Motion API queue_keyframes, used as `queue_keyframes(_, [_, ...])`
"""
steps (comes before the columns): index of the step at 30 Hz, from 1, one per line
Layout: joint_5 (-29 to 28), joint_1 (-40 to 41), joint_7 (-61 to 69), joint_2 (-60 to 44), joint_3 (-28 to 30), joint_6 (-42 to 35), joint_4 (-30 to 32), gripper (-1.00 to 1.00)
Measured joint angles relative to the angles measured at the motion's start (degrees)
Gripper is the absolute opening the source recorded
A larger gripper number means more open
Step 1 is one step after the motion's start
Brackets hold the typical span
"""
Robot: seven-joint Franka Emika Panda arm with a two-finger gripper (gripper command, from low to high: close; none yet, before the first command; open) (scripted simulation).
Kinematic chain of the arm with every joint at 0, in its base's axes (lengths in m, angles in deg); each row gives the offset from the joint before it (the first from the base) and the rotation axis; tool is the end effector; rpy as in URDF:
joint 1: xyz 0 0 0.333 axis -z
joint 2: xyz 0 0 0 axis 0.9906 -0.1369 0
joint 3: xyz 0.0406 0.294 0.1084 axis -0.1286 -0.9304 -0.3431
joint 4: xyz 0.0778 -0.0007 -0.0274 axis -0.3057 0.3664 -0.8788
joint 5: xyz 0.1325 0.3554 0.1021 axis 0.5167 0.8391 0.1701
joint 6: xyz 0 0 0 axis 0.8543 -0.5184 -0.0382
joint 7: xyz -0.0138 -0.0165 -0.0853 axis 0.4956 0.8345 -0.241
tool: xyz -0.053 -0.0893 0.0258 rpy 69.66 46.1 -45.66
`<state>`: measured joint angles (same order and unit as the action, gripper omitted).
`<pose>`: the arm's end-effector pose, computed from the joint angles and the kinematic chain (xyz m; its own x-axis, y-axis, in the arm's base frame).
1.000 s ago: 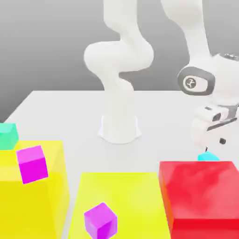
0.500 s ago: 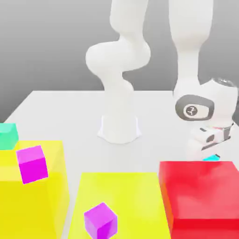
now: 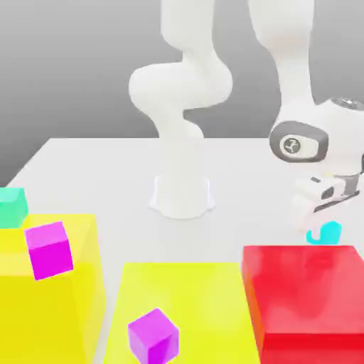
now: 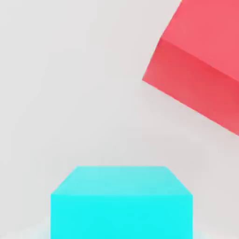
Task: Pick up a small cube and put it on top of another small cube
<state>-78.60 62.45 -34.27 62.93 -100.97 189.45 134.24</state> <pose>0.2199 0.3098 0.1824 0.9676 -0.2524 -0.0012 -0.2524 -0.9675 -0.0149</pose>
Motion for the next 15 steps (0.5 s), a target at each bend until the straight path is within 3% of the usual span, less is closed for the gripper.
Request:
queue_keyframes(5, [7.45,0.63,7.24,2.73,-2.52,-5.44,-1.21,-1.00])
queue_keyframes(10, [2.90,-1.30,9.94,-1.91,-2.68,-15.59,-10.68,-1.00])
queue_keyframes(15, [0.89,2.07,7.31,-1.05,3.15,-23.39,-17.33,-1.00])
